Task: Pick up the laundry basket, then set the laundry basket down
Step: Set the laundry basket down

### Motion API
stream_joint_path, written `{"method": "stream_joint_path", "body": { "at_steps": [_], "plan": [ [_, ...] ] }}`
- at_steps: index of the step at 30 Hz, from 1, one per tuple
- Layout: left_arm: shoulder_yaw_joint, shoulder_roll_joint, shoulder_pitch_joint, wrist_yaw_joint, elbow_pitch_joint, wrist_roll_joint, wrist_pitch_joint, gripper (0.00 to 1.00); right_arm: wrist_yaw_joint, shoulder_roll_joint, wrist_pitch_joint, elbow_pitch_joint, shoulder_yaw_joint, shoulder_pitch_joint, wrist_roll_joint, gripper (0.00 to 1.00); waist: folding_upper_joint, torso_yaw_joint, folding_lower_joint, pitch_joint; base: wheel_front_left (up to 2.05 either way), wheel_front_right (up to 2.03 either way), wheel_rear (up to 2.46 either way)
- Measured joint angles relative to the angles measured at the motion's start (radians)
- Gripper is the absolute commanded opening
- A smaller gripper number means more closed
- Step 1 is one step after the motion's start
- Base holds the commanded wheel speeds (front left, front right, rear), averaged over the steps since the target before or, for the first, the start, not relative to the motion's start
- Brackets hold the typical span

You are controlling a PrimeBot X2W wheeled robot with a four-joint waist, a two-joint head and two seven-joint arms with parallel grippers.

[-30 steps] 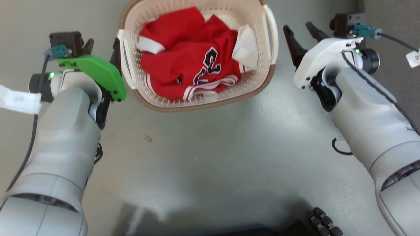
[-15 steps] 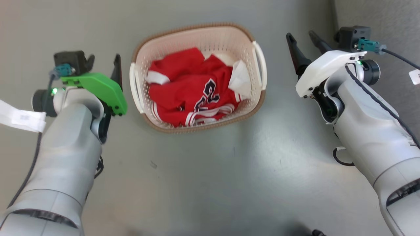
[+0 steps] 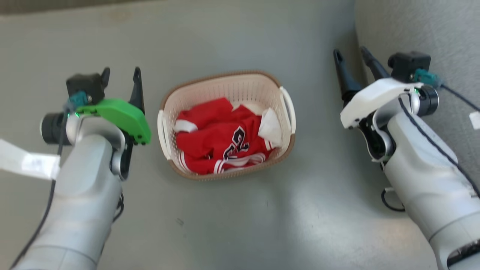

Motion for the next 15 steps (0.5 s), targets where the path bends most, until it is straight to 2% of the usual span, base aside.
{"method": "stream_joint_path", "body": {
  "at_steps": [9, 15],
  "plan": [
    [0.064, 0.017, 0.154, 0.057, -0.159, 0.047, 0.0, 1.0, -0.02, 0.007, 0.0, -0.134, -0.054, 0.146, -0.07, 1.0, 0.0, -0.012, 0.0, -0.115, 0.0, 0.0, 0.0],
    [0.094, 0.017, 0.26, 0.072, -0.26, 0.065, 0.0, 1.0, -0.038, 0.011, 0.0, -0.202, -0.074, 0.249, -0.105, 1.0, 0.0, -0.02, 0.0, -0.192, 0.0, 0.0, 0.0]
  ]
}}
